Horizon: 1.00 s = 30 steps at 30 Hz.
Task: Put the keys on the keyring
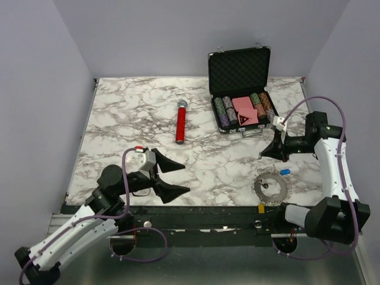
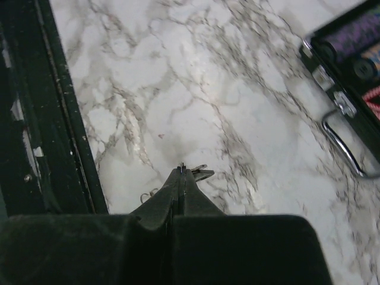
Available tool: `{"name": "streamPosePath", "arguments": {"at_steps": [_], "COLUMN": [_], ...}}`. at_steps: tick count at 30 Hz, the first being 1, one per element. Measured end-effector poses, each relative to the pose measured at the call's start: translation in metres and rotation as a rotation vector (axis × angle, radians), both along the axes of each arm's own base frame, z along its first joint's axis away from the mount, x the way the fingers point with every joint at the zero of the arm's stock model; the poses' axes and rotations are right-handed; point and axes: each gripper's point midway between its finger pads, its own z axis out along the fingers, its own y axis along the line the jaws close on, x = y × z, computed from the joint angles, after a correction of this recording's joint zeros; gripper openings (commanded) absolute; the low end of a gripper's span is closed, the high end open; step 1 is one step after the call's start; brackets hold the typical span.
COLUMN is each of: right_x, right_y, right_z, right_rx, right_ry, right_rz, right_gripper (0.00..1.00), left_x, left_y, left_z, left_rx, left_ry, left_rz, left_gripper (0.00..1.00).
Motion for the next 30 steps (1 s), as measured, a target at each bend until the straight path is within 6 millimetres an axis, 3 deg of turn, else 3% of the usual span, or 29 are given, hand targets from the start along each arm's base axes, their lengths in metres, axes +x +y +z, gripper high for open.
{"name": "streamPosePath", "arguments": {"at_steps": [3,7,13,15,23,30], "right_x": [-0.02,-0.042,-0.073,-0.078,-0.087,-0.087], "right_y": [0.03,0.061,0.089,0.092,0.102,0.106], "right_z": [0.009,0.019,0.009,0.005,0.004,0.004], "right_rx": [0.034,0.101,0.206,0.225,0.271,0.29], "right_ry": [-0.067,-0.134,-0.139,-0.145,-0.192,-0.202], "right_rz": [0.133,0.274,0.417,0.438,0.51,0.531], "right_gripper": [0.0,0.0,0.0,0.01,0.0,0.0], "left_x": [-0.02,-0.018,-0.014,-0.014,0.001,0.012], "left_y": [-0.024,-0.05,-0.08,-0.086,-0.119,-0.142], "left_z": [-0.007,-0.018,-0.069,-0.077,-0.047,-0.062], "left_rx": [0.022,0.044,0.119,0.139,0.105,0.169], "left_ry": [0.0,-0.03,-0.148,-0.181,-0.348,-0.371], "left_rz": [-0.091,-0.087,-0.066,-0.067,-0.037,-0.04], "left_gripper": [0.99,0.94,0.68,0.63,0.53,0.46]}}
